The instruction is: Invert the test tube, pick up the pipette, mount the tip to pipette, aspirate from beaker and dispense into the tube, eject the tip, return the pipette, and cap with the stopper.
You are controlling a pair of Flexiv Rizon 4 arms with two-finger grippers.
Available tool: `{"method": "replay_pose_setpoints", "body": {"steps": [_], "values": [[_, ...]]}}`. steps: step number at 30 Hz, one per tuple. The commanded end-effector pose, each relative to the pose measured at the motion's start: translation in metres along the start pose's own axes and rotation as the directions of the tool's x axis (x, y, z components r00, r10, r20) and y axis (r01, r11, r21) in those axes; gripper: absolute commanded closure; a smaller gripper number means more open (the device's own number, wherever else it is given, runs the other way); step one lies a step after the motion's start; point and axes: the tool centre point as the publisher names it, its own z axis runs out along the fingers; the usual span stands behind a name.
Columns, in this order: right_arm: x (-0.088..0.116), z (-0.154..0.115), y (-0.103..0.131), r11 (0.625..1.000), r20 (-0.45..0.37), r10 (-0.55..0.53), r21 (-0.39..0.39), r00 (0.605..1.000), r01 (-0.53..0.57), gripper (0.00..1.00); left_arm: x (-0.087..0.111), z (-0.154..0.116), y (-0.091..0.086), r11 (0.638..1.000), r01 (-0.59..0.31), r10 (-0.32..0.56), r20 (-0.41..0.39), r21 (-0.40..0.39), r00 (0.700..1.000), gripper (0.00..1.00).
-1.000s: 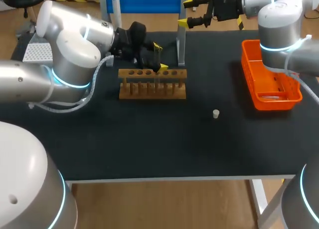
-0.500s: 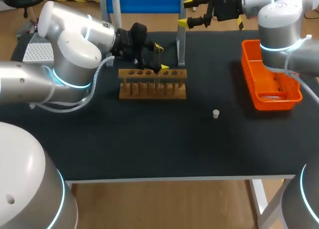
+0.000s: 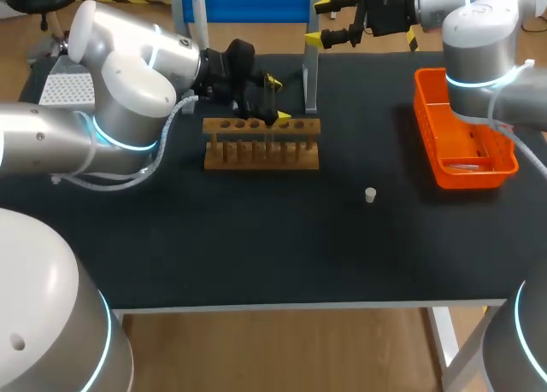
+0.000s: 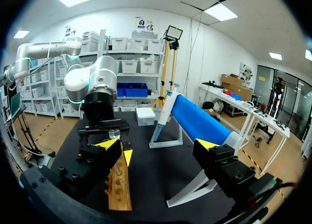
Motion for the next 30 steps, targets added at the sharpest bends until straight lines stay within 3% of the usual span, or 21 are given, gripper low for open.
{"method": "replay_pose_setpoints", "body": {"steps": [1, 24, 30], "values": [[-0.001, -0.001, 0.001, 1.000, -0.005, 0.001, 0.004, 1.000, -0.001, 0.00, -0.002, 0.001, 0.000, 1.000, -0.001, 0.001, -0.009, -0.005, 1.000, 0.00], [-0.001, -0.001, 0.001, 1.000, -0.005, 0.001, 0.004, 1.000, -0.001, 0.00, -0.002, 0.001, 0.000, 1.000, -0.011, 0.011, -0.022, 0.000, 1.000, 0.00], [0.028, -0.041, -0.014, 0.999, -0.021, 0.004, 0.041, 1.000, -0.004, 0.00, -0.002, 0.001, 0.000, 1.000, -0.011, 0.011, -0.022, 0.000, 1.000, 0.00]]}}
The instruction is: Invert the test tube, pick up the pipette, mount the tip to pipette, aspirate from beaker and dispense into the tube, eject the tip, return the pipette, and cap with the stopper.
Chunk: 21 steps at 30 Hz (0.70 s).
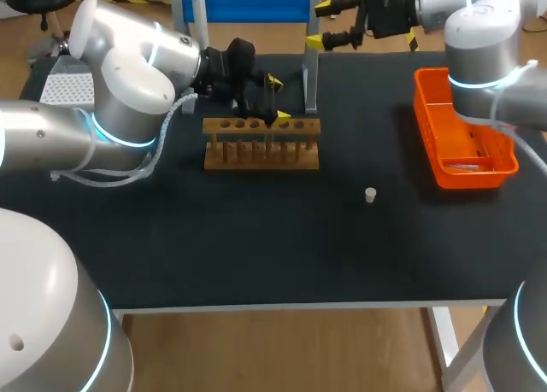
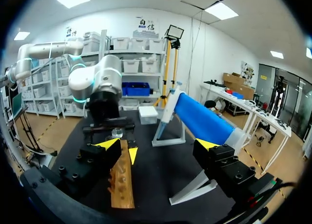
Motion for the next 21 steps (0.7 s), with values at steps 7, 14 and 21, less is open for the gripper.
{"method": "replay_pose_setpoints", "body": {"steps": [7, 14, 21], "values": [[0.078, -0.104, -0.052, 0.996, 0.045, 0.030, 0.083, 0.999, -0.034, 0.00, -0.001, 0.000, 0.000, 1.000, -0.001, 0.001, -0.003, 0.000, 1.000, 0.00], [0.130, -0.154, -0.090, 0.989, 0.097, 0.026, 0.142, 0.995, -0.040, 0.00, -0.001, 0.000, 0.000, 1.000, -0.001, 0.001, -0.003, 0.000, 1.000, 0.00], [0.169, -0.180, -0.124, 0.985, 0.147, 0.053, 0.157, 0.988, -0.076, 0.00, -0.001, 0.000, 0.000, 1.000, -0.001, 0.001, -0.003, 0.000, 1.000, 0.00]]}}
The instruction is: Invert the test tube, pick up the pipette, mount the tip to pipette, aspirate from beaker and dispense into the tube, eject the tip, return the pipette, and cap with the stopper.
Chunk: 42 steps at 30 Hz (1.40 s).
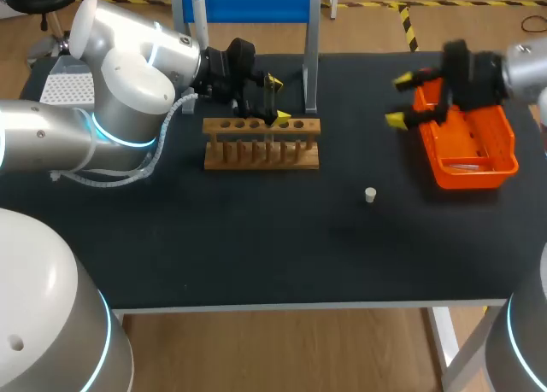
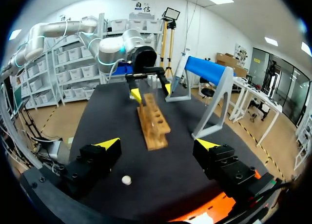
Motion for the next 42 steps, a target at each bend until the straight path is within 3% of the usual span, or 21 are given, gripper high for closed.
{"method": "replay_pose_setpoints", "body": {"steps": [1, 9, 15, 20, 42], "values": [[0.057, -0.045, -0.022, 1.000, 0.072, 0.002, -0.011, 0.997, -0.001, 0.00, -0.001, 0.000, 0.000, 1.000, 0.000, 0.000, -0.003, -0.001, 1.000, 0.00], [0.082, -0.044, -0.048, 1.000, 0.114, 0.006, -0.008, 0.994, -0.005, 0.00, -0.001, 0.000, 0.000, 1.000, 0.000, 0.000, -0.003, -0.001, 1.000, 0.00], [0.090, -0.036, -0.068, 0.999, 0.138, 0.023, 0.022, 0.990, -0.027, 0.00, -0.001, 0.000, 0.000, 1.000, 0.000, 0.000, -0.003, -0.001, 1.000, 0.00], [0.092, -0.030, -0.086, 0.994, 0.165, 0.106, 0.003, 0.981, -0.108, 0.00, -0.001, 0.000, 0.000, 1.000, 0.000, 0.000, -0.003, -0.001, 1.000, 0.00], [0.091, 0.024, -0.117, 0.981, 0.163, 0.122, 0.128, 0.979, -0.144, 0.00, -0.001, 0.000, 0.000, 1.000, 0.000, 0.000, -0.003, -0.001, 1.000, 0.00]]}}
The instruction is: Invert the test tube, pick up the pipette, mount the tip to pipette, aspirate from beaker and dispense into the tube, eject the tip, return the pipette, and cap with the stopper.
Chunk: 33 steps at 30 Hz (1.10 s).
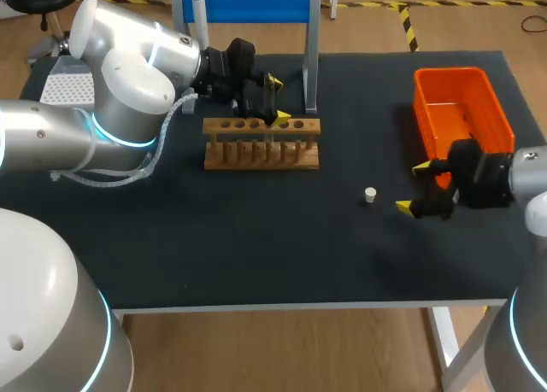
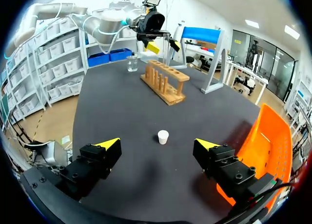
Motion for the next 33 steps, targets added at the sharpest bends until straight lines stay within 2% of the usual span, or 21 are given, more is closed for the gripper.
{"method": "replay_pose_setpoints", "body": {"steps": [1, 21, 23, 27, 29, 31, 33], "values": [[-0.003, 0.017, 0.001, 0.999, 0.001, 0.006, 0.031, 1.000, -0.006, 0.00, -0.001, 0.000, 0.000, 1.000, 0.000, 0.000, -0.003, -0.001, 1.000, 0.00], [0.000, 0.038, 0.000, 0.998, 0.022, 0.023, 0.066, 0.999, -0.025, 0.00, -0.001, 0.000, 0.000, 1.000, 0.000, 0.000, -0.003, -0.001, 1.000, 0.00], [0.000, 0.040, 0.000, 0.997, 0.022, 0.024, 0.068, 0.999, -0.026, 0.07, -0.001, 0.000, 0.000, 1.000, 0.000, 0.000, -0.003, -0.001, 1.000, 0.00], [0.000, 0.045, -0.002, 0.997, 0.027, 0.023, 0.078, 0.999, -0.025, 0.02, -0.001, 0.000, 0.000, 1.000, 0.000, 0.000, -0.003, -0.001, 1.000, 0.00], [0.000, 0.047, -0.003, 0.996, 0.030, 0.024, 0.082, 0.999, -0.026, 0.11, -0.001, 0.000, 0.000, 1.000, 0.000, 0.000, -0.003, -0.001, 1.000, 0.00], [-0.001, 0.049, -0.004, 0.996, 0.033, 0.026, 0.088, 0.999, -0.029, 0.13, -0.001, 0.000, 0.000, 1.000, 0.000, 0.000, -0.003, -0.001, 1.000, 0.00], [-0.001, 0.052, -0.005, 0.995, 0.036, 0.028, 0.091, 0.999, -0.031, 0.10, -0.001, 0.000, 0.000, 1.000, 0.000, 0.000, -0.003, -0.001, 1.000, 0.00]]}}
